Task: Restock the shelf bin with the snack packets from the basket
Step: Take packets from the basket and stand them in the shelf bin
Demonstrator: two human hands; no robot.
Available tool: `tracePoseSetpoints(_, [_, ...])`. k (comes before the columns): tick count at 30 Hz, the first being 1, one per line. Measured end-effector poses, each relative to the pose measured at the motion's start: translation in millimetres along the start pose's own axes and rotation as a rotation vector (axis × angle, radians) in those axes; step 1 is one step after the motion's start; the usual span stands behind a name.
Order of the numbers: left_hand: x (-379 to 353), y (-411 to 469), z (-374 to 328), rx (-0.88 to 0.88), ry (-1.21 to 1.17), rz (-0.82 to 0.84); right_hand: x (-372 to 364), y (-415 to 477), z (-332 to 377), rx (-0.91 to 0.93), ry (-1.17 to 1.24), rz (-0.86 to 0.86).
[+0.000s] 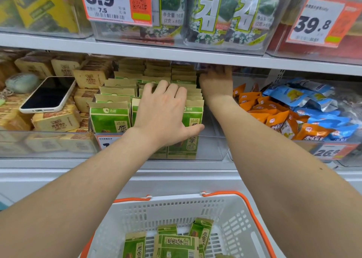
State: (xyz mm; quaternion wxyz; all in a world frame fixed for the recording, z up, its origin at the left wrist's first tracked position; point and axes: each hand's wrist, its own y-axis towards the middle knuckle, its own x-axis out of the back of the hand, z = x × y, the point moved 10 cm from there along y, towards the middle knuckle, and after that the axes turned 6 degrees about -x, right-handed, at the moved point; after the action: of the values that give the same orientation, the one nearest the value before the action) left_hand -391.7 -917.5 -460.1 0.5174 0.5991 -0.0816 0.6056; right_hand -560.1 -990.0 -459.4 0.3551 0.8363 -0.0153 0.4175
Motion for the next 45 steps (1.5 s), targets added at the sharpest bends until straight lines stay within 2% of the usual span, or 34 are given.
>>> tracePoseSetpoints(3, [-1,0,0,-0.002,-0.002,0.01,-26,-4,14,0.135,0.034,0.177])
tracePoseSetpoints(5, [-1,0,0,-0.006,-0.002,0.015,-32,-13,13,0.174,-0.047,0.28])
tracePoseSetpoints(7, [0,-2,0,-0.005,0.005,0.023,-25,-26,12,0.22,-0.115,0.301])
tracePoseSetpoints(10, [7,-5,-2,0.008,0.02,0.008,-6,-48,5,0.223,-0.07,0.301])
tracePoseSetpoints(13, [22,-13,-6,0.02,-0.027,-0.077,29,-69,-9,0.156,0.162,0.277])
tracePoseSetpoints(15, [36,-21,-10,0.009,-0.098,-0.177,55,-79,-24,0.072,0.357,0.203])
tracePoseSetpoints(18, [56,-34,-26,-0.118,-0.21,-0.321,82,-104,-43,-0.029,0.565,0.056])
tracePoseSetpoints(20, [58,-46,-39,-0.224,-0.322,-0.318,96,-129,-53,-0.079,0.664,-0.09])
tracePoseSetpoints(23, [32,-64,-58,-0.282,-0.403,-0.088,110,-171,-61,-0.058,0.78,-0.281])
tracePoseSetpoints(25, [-3,-79,-78,-0.336,-0.35,0.205,104,-197,-52,0.019,0.772,-0.288])
tracePoseSetpoints(28, [-59,-114,-105,-0.381,-0.386,0.667,75,-234,-30,0.105,0.716,-0.151])
tracePoseSetpoints(31, [-111,-154,-120,-0.335,-0.387,0.998,42,-265,-7,0.217,0.616,0.036])
tracePoseSetpoints(34, [-147,-185,-137,-0.303,-0.407,1.129,0,-303,17,0.395,0.455,0.465])
tracePoseSetpoints(36, [-165,-208,-153,-0.294,-0.434,1.189,-15,-330,31,0.507,0.399,0.637])
tracePoseSetpoints(39, [-193,-257,-174,-0.311,-0.456,1.332,-25,-368,56,0.642,0.363,0.782])
tracePoseSetpoints(45, [-202,-330,-191,-0.325,-0.581,1.536,-49,-414,87,0.677,0.341,0.992])
